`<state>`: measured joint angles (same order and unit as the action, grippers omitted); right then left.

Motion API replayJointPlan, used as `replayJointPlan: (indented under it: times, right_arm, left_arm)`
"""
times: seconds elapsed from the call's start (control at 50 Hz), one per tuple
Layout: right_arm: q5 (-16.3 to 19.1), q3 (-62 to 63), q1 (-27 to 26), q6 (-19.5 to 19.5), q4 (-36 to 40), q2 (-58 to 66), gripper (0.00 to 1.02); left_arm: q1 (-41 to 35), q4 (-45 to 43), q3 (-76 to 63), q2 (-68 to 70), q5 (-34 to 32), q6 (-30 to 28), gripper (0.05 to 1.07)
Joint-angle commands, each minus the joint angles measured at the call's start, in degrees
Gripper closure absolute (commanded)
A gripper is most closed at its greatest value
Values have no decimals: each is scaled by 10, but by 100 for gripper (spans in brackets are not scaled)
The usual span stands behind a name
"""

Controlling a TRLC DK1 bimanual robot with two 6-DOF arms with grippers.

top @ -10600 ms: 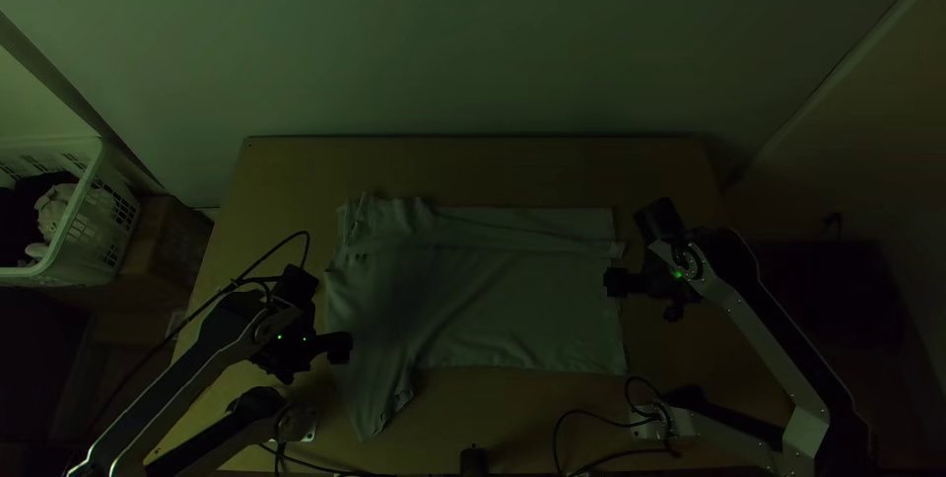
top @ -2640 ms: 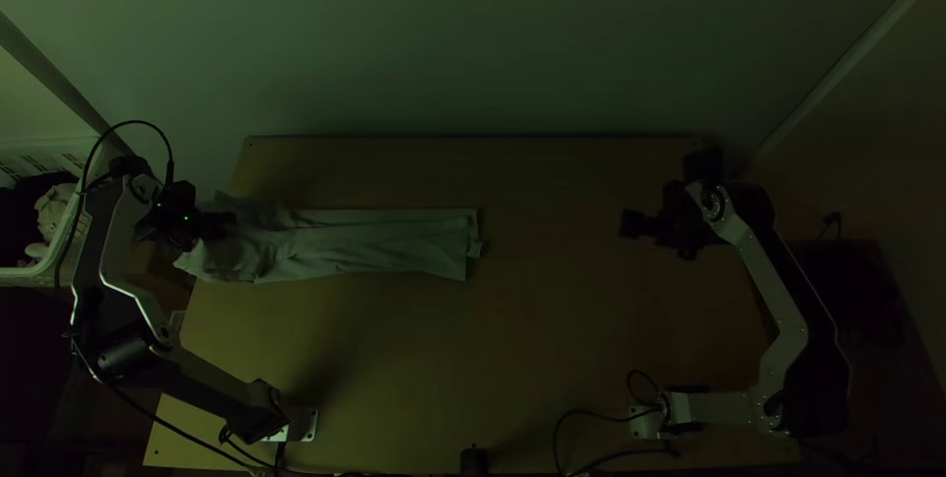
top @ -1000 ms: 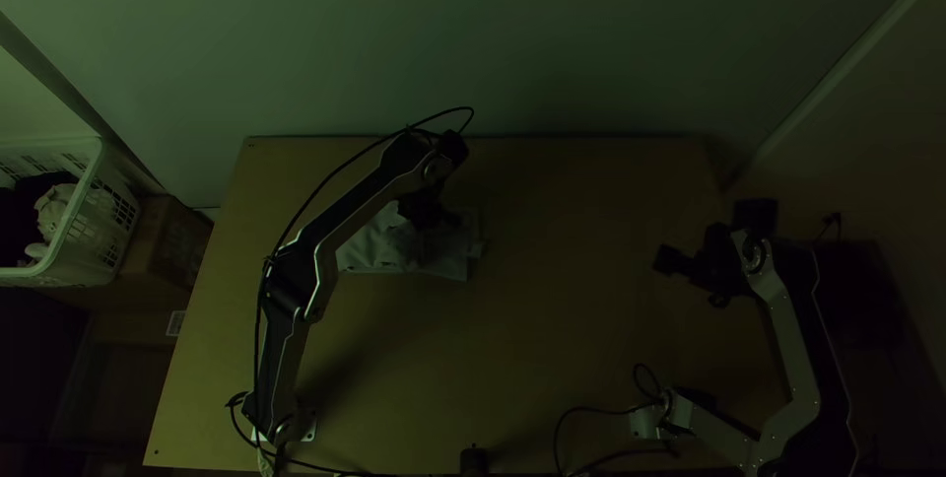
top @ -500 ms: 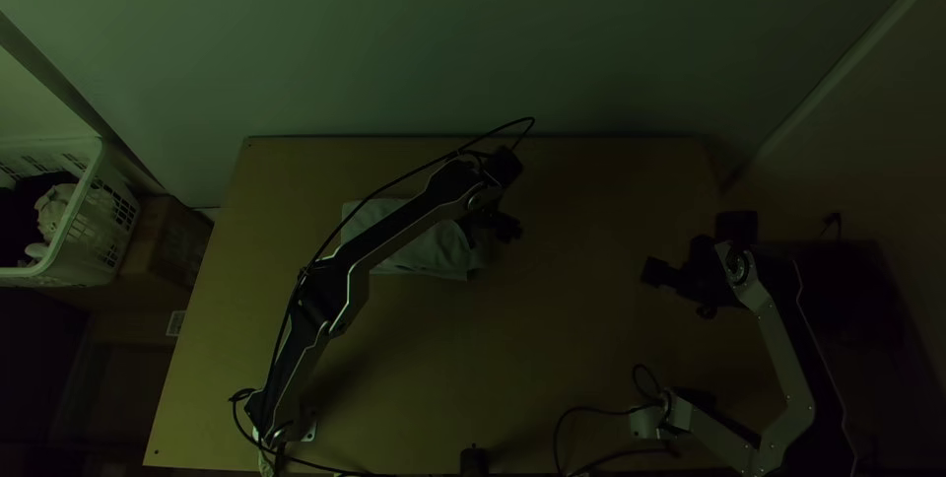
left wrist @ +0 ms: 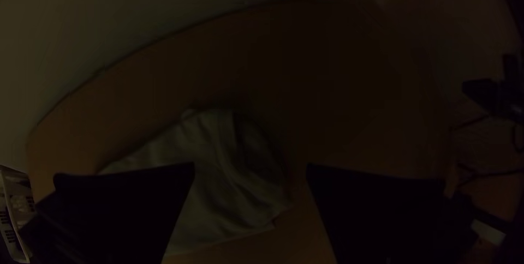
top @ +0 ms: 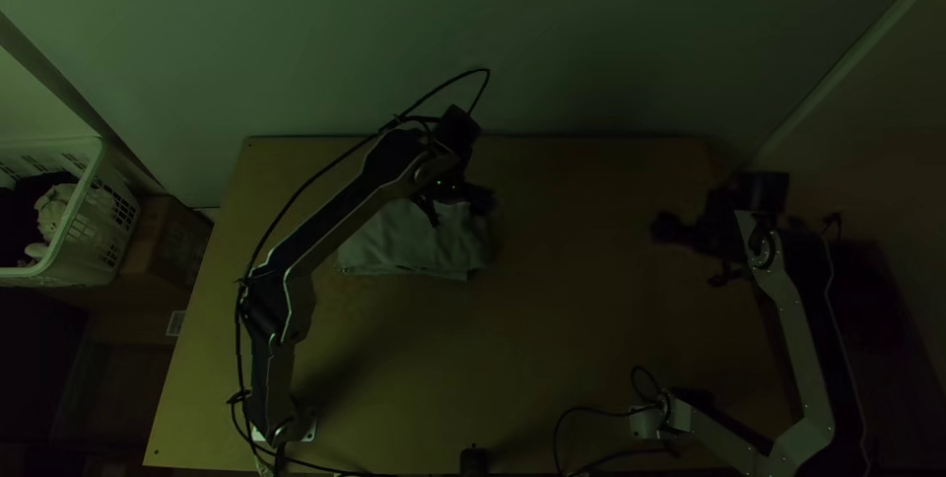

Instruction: Fold the t-shirt

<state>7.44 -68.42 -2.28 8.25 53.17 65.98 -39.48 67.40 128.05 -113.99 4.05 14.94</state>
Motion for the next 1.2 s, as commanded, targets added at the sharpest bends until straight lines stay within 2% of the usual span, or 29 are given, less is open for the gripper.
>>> replayJointPlan:
  times: [0.0, 0.06, 0.22, 0.34, 0.44, 0.56, 0.68, 0.78, 0.92, 1.18]
  right_arm:
    - [-52, -43, 25, -22, -18, -2, 3]
    - [-70, -62, 41, -36, -38, -12, 3]
    - [-75, -101, 63, -78, -97, -36, 3]
    - [-98, -130, 79, -80, -134, -36, 3]
    - [-102, -136, 79, -77, -164, -35, 3]
    - [-105, -138, 75, -61, -207, -37, 4]
    - [-106, -138, 72, -68, -251, -41, 4]
    - [-103, -140, 80, -89, -269, -46, 3]
    - [-103, -140, 73, -88, -282, -58, 4]
    - [-102, -74, 76, -96, -318, -133, 4]
  left_arm:
    - [31, -14, -32, 81, -3, -23, 9]
    - [50, -18, -33, 105, -5, -26, 9]
    - [108, -27, -45, 172, -13, -45, 9]
    - [164, -71, -99, 243, -13, -61, 9]
    - [215, -128, -183, 311, -14, -90, 9]
    - [258, -179, -275, 383, -14, -91, 10]
    - [296, -244, -363, 461, -14, -91, 9]
    - [329, -287, -420, 515, -14, -91, 10]
    - [376, -324, -476, 577, -14, -89, 9]
    - [456, -444, -612, 692, -14, -98, 10]
